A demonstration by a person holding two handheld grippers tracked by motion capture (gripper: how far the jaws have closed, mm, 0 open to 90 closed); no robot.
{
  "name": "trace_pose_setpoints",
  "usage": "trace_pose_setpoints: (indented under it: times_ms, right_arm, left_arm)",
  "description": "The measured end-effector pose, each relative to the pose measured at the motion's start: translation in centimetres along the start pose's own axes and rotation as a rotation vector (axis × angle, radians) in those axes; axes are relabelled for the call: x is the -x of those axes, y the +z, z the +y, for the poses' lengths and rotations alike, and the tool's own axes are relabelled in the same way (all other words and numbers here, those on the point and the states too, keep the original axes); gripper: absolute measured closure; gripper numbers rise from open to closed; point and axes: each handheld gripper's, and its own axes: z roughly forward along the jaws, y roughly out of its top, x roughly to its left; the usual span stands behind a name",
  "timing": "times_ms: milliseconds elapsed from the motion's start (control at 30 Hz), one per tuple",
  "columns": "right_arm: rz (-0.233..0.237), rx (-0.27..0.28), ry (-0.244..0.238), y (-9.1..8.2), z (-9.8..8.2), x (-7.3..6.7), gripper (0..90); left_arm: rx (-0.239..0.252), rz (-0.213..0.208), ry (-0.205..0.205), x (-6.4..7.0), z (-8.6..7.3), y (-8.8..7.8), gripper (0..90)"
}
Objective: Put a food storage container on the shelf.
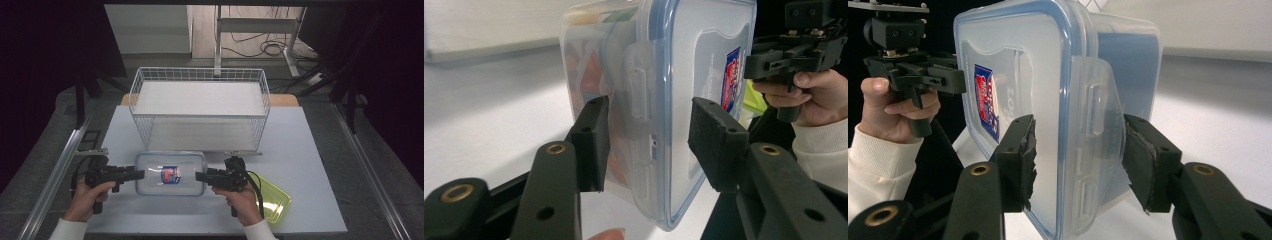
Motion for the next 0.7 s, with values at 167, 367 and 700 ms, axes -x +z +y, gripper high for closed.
trace_pose_setpoints:
  times_ms: [167, 367, 700]
  right_arm:
    - [-0.011, 0.016, -0.019, -1.5, 0.0, -0.7, 49.2]
    - [-0.031, 0.037, -0.04, -3.3, 0.4, -1.3, 49.2]
    - [-0.063, 0.057, -0.075, -6.5, 2.1, -1.4, 49.3]
  left_arm:
    - [0.004, -0.007, 0.035, 1.4, 0.6, 0.0, 52.2]
    - [0.008, -0.023, 0.055, 2.5, 1.5, 0.5, 52.2]
    - [0.012, -0.05, 0.093, 4.3, 4.1, 1.8, 52.6]
